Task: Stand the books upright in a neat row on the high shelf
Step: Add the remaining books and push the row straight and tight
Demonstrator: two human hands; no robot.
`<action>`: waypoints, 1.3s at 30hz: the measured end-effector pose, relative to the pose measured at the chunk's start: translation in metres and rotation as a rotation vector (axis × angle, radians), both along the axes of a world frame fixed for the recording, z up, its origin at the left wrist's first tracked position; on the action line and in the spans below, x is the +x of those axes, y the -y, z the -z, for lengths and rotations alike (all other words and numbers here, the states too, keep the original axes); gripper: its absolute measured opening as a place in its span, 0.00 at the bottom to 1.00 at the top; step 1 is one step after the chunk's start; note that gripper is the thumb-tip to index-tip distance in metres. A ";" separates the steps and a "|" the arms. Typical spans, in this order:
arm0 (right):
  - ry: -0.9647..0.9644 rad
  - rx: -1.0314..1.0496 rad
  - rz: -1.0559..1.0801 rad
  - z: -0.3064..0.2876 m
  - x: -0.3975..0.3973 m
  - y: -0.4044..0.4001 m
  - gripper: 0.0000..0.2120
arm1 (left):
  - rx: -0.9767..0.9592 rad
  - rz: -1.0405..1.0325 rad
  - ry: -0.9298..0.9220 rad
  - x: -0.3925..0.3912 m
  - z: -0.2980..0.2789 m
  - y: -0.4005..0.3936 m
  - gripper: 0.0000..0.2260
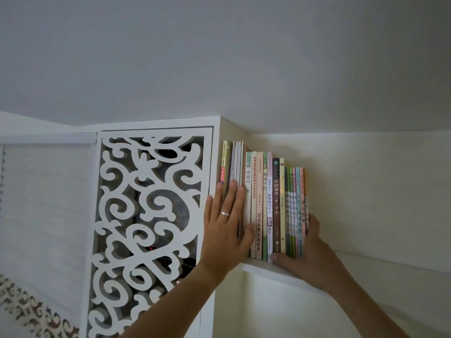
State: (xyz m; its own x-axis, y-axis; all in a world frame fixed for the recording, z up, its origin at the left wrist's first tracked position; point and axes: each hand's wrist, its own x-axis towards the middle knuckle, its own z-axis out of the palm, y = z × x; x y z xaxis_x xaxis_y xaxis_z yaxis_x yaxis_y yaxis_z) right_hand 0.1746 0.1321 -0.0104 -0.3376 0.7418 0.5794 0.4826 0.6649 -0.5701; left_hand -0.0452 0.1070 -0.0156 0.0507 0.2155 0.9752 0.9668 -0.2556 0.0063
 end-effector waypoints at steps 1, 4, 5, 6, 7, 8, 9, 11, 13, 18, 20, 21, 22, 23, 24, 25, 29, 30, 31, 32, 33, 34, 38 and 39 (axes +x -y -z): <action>-0.005 0.001 -0.005 0.000 0.000 0.000 0.57 | 0.000 -0.003 0.002 0.000 0.000 -0.001 0.35; -0.007 0.005 -0.009 0.001 0.000 0.000 0.58 | -0.007 -0.038 0.008 0.005 0.004 -0.003 0.35; -0.008 0.006 -0.010 0.001 0.000 0.000 0.57 | -0.008 -0.055 0.009 0.006 0.006 -0.004 0.35; -0.011 0.009 -0.011 0.002 0.000 -0.001 0.57 | -0.008 -0.069 0.007 0.007 0.007 -0.006 0.35; -0.013 0.015 -0.013 0.002 0.000 -0.001 0.57 | -0.005 -0.079 0.003 0.008 0.009 -0.007 0.35; -0.014 0.020 -0.015 0.002 0.000 -0.002 0.56 | 0.001 -0.086 -0.007 0.008 0.010 -0.008 0.35; -0.016 0.028 -0.019 0.002 0.000 -0.002 0.56 | 0.009 -0.088 -0.019 0.007 0.010 -0.008 0.35; -0.013 0.037 -0.020 0.003 0.000 -0.003 0.55 | 0.033 -0.086 -0.041 0.007 0.009 -0.007 0.35; -0.005 0.045 -0.021 0.003 0.000 -0.004 0.55 | 0.061 -0.065 -0.020 0.012 0.007 -0.006 0.35; -0.016 0.034 -0.018 0.003 0.000 -0.007 0.58 | 0.144 0.063 0.135 0.041 0.000 -0.003 0.31; -0.036 0.011 -0.002 0.002 -0.001 -0.007 0.59 | 0.173 0.169 0.227 0.049 -0.004 -0.002 0.26; -0.053 0.008 0.018 0.002 -0.001 -0.008 0.59 | 0.172 0.217 0.292 0.052 -0.007 0.001 0.25; -0.066 0.009 0.044 0.002 -0.002 -0.009 0.60 | 0.162 0.252 0.359 0.055 -0.011 0.004 0.23; -0.076 0.013 0.066 0.003 -0.002 -0.010 0.61 | 0.152 0.277 0.418 0.056 -0.015 0.008 0.23; -0.082 0.016 0.082 0.003 -0.002 -0.011 0.60 | 0.146 0.294 0.465 0.057 -0.019 0.010 0.22; -0.085 0.021 0.095 0.003 -0.002 -0.011 0.59 | 0.141 0.308 0.503 0.057 -0.023 0.011 0.20; -0.103 0.068 0.142 0.005 -0.001 -0.013 0.55 | 0.042 0.272 0.572 0.051 -0.042 0.006 0.15; -0.103 0.072 0.150 0.006 -0.001 -0.014 0.55 | -0.004 0.191 0.560 0.052 -0.046 0.006 0.13; -0.102 0.075 0.155 0.006 -0.001 -0.015 0.55 | -0.063 0.102 0.547 0.053 -0.049 0.006 0.12; -0.100 0.076 0.154 0.005 -0.001 -0.015 0.55 | -0.135 0.024 0.529 0.056 -0.051 0.007 0.13; -0.104 0.079 0.147 0.005 -0.001 -0.015 0.55 | -0.209 -0.025 0.510 0.058 -0.053 0.010 0.13; -0.107 0.079 0.135 0.005 -0.001 -0.016 0.55 | -0.267 -0.025 0.502 0.061 -0.053 0.013 0.13; -0.109 0.077 0.091 0.005 0.001 -0.016 0.55 | -0.357 0.177 0.591 0.062 -0.048 0.019 0.09; -0.110 0.072 0.085 0.005 0.002 -0.017 0.55 | -0.334 0.183 0.610 0.059 -0.044 0.019 0.09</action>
State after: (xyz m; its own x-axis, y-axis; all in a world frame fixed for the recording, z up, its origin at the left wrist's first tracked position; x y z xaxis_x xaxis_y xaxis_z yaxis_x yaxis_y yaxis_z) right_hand 0.1762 0.1488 -0.0155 -0.2072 0.7202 0.6621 0.4758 0.6655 -0.5750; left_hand 0.0142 0.0878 0.0288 -0.4180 0.5473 0.7251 0.7081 -0.3037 0.6375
